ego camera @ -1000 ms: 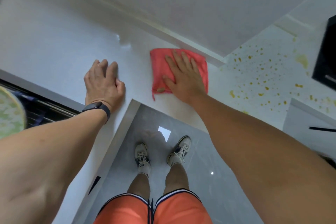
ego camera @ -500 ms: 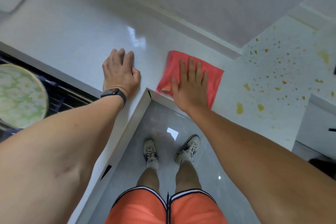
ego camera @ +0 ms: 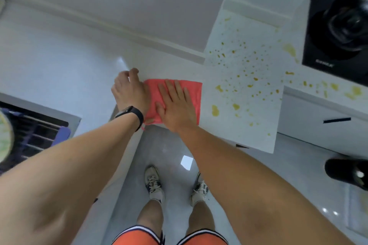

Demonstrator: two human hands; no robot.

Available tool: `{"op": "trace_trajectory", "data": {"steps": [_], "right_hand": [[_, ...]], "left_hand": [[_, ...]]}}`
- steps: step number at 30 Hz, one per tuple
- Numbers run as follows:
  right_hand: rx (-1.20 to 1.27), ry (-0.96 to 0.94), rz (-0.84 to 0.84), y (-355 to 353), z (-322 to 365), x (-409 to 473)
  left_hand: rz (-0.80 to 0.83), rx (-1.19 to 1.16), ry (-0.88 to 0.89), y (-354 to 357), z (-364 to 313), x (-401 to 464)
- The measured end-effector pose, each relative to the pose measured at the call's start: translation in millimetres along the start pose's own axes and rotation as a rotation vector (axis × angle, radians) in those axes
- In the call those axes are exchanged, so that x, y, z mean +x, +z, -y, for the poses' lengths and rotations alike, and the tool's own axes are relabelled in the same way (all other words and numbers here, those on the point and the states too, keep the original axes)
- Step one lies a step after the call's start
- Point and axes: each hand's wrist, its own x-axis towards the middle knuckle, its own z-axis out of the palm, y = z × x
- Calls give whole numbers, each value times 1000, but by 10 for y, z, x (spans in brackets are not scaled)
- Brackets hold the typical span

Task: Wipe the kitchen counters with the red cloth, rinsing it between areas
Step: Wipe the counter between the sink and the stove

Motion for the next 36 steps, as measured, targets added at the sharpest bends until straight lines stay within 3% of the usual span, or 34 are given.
{"op": "trace_trajectory", "data": {"steps": [7, 9, 13, 19, 22, 29, 36], "right_hand": [[18, 39, -28, -2, -1088, -728], [-3, 60, -4, -54, -1426, -950], [-58, 88, 30, -137, -1983, -1352], [-79, 62, 18, -177, -2612, -1742], [-129, 18, -16, -160, -2691, -1805], [-149, 52, -53, -183, -2318, -1413], [-179, -274, -31, -339, -2238, -568]], "left_hand": [[44, 74, 286, 348, -482, -170], [48, 60, 238, 462, -659, -231], [-2, -23, -156, 685, -872, -381], [-102, -18, -178, 871, -800, -511], [-175, -101, -279, 852, -871, -498], [-173, -30, -227, 874, -911, -520], [-143, 44, -227, 899, -899, -467]]}}
